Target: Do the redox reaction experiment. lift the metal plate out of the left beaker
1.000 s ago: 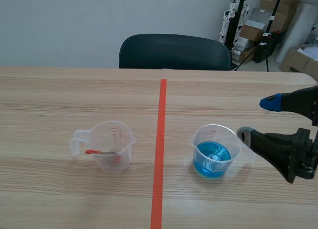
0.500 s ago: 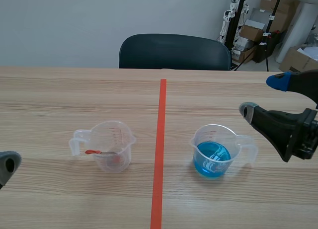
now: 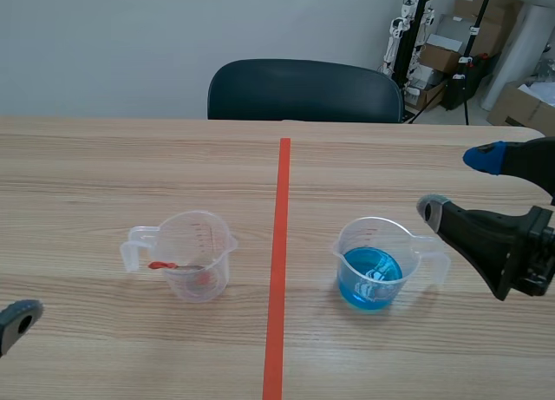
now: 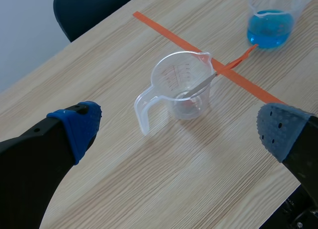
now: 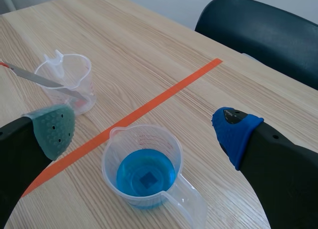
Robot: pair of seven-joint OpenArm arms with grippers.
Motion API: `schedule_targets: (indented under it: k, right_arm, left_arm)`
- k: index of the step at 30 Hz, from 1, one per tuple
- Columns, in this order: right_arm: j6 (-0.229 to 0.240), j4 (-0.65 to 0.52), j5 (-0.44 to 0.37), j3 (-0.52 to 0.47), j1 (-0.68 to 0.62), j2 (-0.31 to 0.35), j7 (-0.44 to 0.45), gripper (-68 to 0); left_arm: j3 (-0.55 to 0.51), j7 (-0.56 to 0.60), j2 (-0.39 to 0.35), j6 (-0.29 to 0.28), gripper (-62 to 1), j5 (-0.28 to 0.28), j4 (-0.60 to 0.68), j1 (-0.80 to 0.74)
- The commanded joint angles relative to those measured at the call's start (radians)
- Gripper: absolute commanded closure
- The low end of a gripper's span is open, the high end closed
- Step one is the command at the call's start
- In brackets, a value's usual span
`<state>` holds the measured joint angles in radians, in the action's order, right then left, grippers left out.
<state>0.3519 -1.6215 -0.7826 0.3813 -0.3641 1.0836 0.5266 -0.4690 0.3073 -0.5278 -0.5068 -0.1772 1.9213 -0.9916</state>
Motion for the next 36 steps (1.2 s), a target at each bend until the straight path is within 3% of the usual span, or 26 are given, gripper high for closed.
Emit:
schedule_targets:
  k: [1,8,14,20,25,28,31,36]
  right_arm:
    - [-0.001,-0.003,0.002,-0.009,0.009,0.010,0.015,-57.4]
    - [-0.001,-0.003,0.051,-0.009,0.014,0.008,0.019,-57.4]
    - [-0.001,-0.003,0.168,-0.009,0.056,0.008,0.026,-57.4]
    - [-0.002,-0.003,0.369,-0.009,0.068,0.008,0.122,-57.4]
    - [-0.026,-0.003,0.565,-0.009,0.071,0.007,0.248,-57.4]
    - [-0.032,-0.003,0.653,-0.009,0.089,0.000,0.279,-57.4]
    - [-0.042,-0.001,0.730,-0.008,0.111,-0.015,0.317,-57.4]
    - [-0.046,0.009,0.784,-0.007,0.140,-0.046,0.365,-57.3]
  left_arm:
    - [-0.004,0.007,-0.005,0.016,-62.3,-0.016,0.003,0.000]
    - [-0.004,-0.006,-0.027,0.023,-62.3,-0.009,0.002,0.001]
    - [-0.004,-0.013,-0.027,0.023,-62.3,-0.010,0.002,0.000]
    - [-0.002,0.000,-0.014,0.021,-62.3,-0.018,-0.019,0.001]
    - [-0.002,0.127,0.028,0.013,-62.3,-0.018,-0.121,0.001]
    - [0.000,0.227,0.058,0.003,-62.3,-0.010,-0.206,0.008]
    - [0.020,0.317,0.096,-0.016,-62.3,0.058,-0.306,0.037]
    - [0.085,0.458,0.171,-0.014,-62.3,0.216,-0.486,0.095]
